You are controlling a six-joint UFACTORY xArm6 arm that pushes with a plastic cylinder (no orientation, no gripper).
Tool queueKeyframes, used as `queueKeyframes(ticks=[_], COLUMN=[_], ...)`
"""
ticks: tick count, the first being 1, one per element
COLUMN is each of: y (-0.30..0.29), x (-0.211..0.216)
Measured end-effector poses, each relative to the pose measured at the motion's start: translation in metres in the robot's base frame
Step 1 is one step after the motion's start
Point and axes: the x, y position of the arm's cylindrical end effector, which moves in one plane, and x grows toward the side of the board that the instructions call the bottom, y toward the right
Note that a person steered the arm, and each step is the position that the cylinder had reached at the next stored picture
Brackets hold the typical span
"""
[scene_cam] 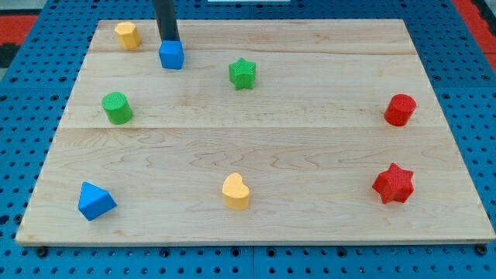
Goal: Push the red circle diagonal to the green star
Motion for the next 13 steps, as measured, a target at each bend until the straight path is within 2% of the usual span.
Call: queueKeyframes(ticks=[1, 3, 4, 5, 7, 8, 9, 10, 11, 13], y=[0.082, 0.320, 0.400, 0.421, 0.350, 0.294, 0.313, 0.404, 0.397, 0.224], x=[0.006, 0.052, 0.103, 0.123, 0.169, 0.143, 0.125, 0.163, 0.208, 0.157])
